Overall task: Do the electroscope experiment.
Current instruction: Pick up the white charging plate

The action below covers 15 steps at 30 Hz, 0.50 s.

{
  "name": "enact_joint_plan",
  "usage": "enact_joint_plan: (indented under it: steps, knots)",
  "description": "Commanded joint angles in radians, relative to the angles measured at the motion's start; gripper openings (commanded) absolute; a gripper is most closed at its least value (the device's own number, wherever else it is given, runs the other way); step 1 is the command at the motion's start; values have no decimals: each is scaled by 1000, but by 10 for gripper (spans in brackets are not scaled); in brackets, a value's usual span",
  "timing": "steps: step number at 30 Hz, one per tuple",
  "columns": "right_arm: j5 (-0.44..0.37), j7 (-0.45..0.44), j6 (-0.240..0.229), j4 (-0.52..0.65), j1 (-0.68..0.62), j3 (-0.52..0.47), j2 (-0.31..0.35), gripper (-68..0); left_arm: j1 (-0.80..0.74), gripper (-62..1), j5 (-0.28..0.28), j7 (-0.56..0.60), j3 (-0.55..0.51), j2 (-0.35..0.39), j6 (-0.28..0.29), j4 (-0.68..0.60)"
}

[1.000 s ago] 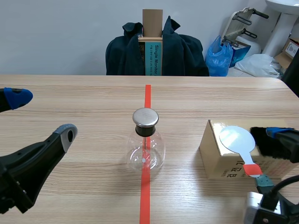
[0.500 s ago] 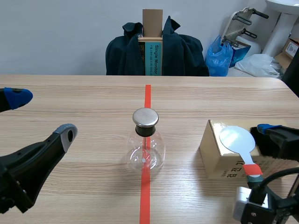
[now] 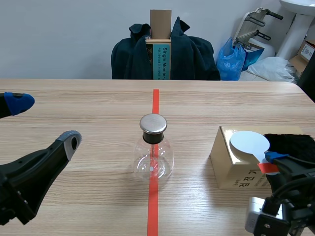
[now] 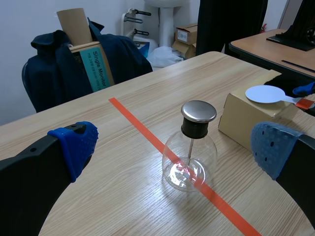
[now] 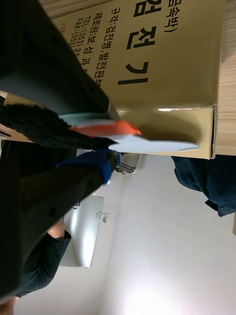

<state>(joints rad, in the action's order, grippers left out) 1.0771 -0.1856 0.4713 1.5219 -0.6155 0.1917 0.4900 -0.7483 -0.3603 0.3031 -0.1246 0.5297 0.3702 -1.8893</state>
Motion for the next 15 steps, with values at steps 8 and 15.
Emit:
enact_joint_plan:
  steps: [8,15]
  knots:
    - [-3,0,11,6,-3,-8,6,-668,3,14,-10,13,1,0,2,-19]
    - [-3,-8,11,6,-5,-8,6,-668,3,14,-6,-43,0,0,1,-19]
